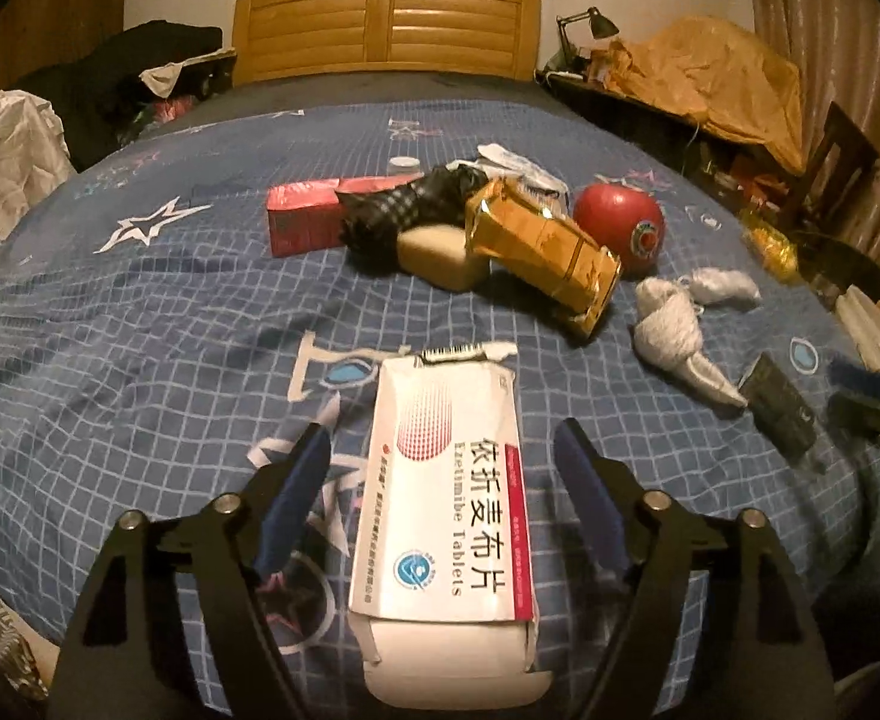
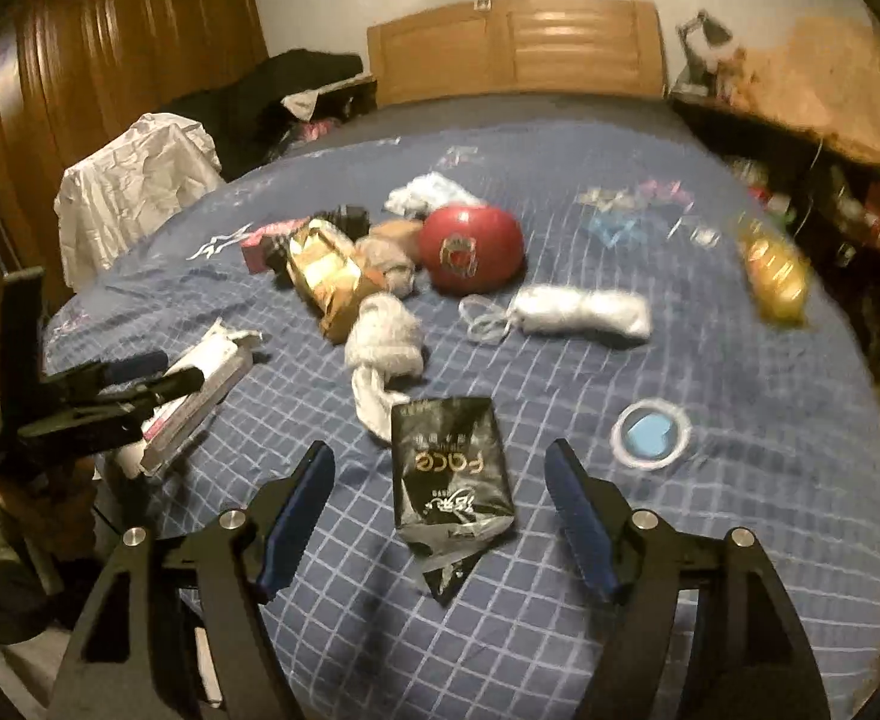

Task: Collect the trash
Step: 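Grasp the white medicine box with the left tool while the right tool grasps the black snack bag, then carry the medicine box and black snack bag in both tools over the white bucket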

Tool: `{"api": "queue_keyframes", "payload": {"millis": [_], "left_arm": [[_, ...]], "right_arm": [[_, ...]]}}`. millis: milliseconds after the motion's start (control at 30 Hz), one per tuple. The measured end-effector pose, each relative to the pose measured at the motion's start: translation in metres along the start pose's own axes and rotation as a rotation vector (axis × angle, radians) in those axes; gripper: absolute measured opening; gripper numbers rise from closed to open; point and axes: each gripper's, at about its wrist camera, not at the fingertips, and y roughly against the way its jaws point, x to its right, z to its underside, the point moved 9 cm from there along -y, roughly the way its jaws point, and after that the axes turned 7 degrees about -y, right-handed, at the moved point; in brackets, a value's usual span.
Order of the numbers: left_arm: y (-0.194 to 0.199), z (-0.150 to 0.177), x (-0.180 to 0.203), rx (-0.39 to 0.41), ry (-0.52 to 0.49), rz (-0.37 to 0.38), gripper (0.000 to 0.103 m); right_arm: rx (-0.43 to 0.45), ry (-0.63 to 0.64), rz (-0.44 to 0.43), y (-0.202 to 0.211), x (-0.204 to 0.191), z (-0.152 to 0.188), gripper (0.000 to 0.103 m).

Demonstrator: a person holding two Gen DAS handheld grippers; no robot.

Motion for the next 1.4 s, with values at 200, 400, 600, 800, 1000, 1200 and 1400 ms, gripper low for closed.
{"api": "queue_keyframes", "payload": {"millis": [200,400,600,800,1000,1200,1400], "left_arm": [[-0.027,0.013,-0.002,-0.096,-0.014,-0.016,0.072],[-0.022,0.011,-0.002,-0.076,-0.003,-0.032,0.050],[-0.012,0.009,0.005,-0.065,0.014,-0.068,0.049],[0.007,-0.003,0.022,-0.027,-0.019,-0.127,0.049],[0.018,-0.020,0.051,0.004,-0.078,-0.143,0.049],[0.022,-0.045,0.095,0.039,-0.151,-0.106,0.049],[0.020,-0.078,0.161,0.076,-0.221,-0.025,0.049]], "right_arm": [[-0.098,-0.081,-0.072,-0.033,0.002,0.020,0.058],[-0.083,-0.111,-0.083,-0.037,0.003,0.022,0.043],[-0.044,-0.141,-0.071,-0.027,0.005,0.023,0.040],[0.012,-0.110,-0.041,-0.010,-0.001,0.020,0.039],[0.029,-0.093,-0.039,0.004,-0.001,0.022,0.039],[0.101,-0.126,-0.002,0.035,0.022,0.015,0.039],[0.203,-0.193,0.077,0.086,0.078,0.001,0.040]]}}
